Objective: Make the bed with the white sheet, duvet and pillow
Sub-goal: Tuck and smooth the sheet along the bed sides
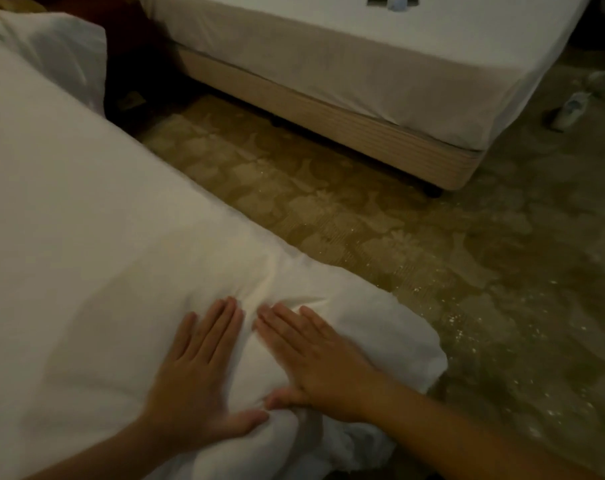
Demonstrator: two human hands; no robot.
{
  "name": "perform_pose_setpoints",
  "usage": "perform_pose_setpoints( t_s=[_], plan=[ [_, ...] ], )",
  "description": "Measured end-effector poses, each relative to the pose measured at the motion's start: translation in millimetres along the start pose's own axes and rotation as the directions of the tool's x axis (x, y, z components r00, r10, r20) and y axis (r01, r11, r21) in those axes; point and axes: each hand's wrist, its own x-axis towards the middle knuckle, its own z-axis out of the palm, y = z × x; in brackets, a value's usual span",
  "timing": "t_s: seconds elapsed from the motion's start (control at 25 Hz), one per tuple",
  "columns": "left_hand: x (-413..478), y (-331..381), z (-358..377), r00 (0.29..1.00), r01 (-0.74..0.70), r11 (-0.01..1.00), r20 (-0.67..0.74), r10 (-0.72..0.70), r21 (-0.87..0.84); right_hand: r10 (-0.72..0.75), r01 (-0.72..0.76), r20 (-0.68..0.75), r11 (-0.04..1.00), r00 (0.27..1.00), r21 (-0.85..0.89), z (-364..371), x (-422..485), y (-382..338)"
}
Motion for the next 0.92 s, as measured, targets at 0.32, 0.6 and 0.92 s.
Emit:
perform_pose_setpoints(
  t_s=[0.32,0.6,0.92],
  plan=[
    [6,2,-8,0.978,0.089,0.991,0.198,-0.069,-0.095,0.012,-0.01,-0.034,0.999,0.999,0.038,5,1,0],
    [13,6,-34,0.933,0.151,0.983,0.345,-0.106,-0.108,0.013,-0.02,0.127,0.998,0.992,0.052,-19,10,2],
    [0,16,-109,0.775,0.579,0.808,0.384,-0.502,-0.113,-0.138,0.104,0.359,0.988,0.923,0.112,-107,46,32]
  ],
)
